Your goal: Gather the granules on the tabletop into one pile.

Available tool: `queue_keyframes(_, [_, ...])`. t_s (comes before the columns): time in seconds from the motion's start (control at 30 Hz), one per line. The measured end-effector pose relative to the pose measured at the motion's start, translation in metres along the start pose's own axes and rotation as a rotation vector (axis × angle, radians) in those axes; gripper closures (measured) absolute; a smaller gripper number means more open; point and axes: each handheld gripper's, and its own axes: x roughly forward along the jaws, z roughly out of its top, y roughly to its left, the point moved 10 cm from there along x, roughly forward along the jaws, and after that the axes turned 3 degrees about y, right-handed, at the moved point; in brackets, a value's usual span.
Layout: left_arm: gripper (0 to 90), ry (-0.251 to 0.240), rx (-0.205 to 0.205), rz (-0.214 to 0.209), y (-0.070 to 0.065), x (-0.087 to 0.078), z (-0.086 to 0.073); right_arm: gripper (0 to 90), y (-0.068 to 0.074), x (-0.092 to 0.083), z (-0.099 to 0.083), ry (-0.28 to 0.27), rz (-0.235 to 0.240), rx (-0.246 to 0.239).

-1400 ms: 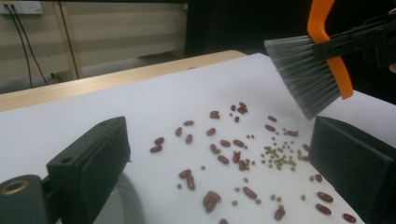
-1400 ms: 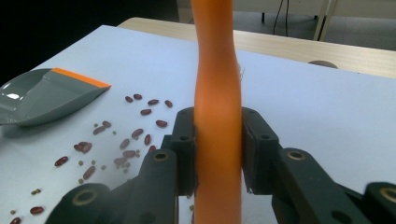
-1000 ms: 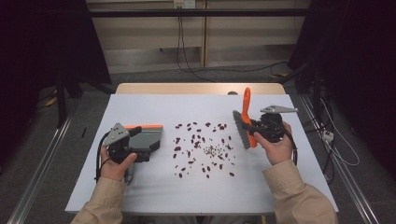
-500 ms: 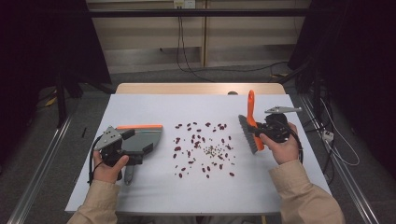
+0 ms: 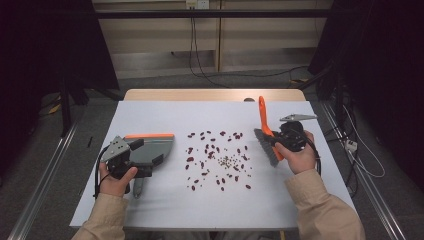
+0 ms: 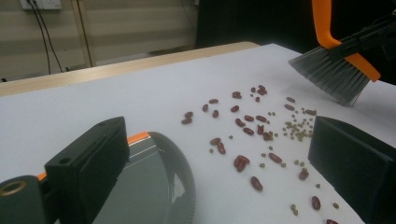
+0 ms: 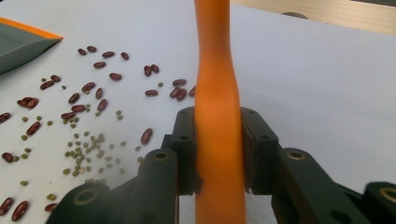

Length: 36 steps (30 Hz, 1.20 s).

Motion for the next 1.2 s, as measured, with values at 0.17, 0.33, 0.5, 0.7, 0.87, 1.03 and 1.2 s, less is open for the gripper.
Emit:
queue_keyframes(0.17, [5.0, 0.001, 0.001, 0.007, 0.002, 0.000, 0.000, 70.8, -0.006, 0.011, 0.001, 0.006, -0.024, 0.007])
queue_keyframes(0.33, [5.0, 0.010, 0.006, 0.005, 0.001, 0.001, -0.002, 70.6, -0.009, 0.023, 0.000, 0.011, -0.048, 0.000])
queue_keyframes(0.5, [5.0, 0.012, -0.001, 0.007, 0.002, 0.002, -0.003, 69.9, -0.010, 0.032, -0.002, 0.025, -0.055, -0.008])
queue_keyframes(0.7, [5.0, 0.017, 0.004, 0.004, 0.001, 0.003, -0.003, 62.5, -0.009, 0.029, -0.005, 0.039, -0.054, -0.028])
queue_keyframes(0.87, [5.0, 0.019, 0.005, 0.005, 0.001, 0.003, -0.004, 55.8, -0.004, 0.018, -0.008, 0.036, -0.046, -0.050])
queue_keyframes(1.03, [5.1, 0.021, 0.006, 0.000, 0.001, 0.001, -0.007, 59.4, -0.002, 0.009, -0.013, 0.028, -0.057, -0.078])
queue_keyframes(1.2, [5.0, 0.022, 0.006, -0.007, 0.000, -0.001, -0.013, 61.9, -0.007, 0.011, -0.018, 0.053, -0.083, -0.059])
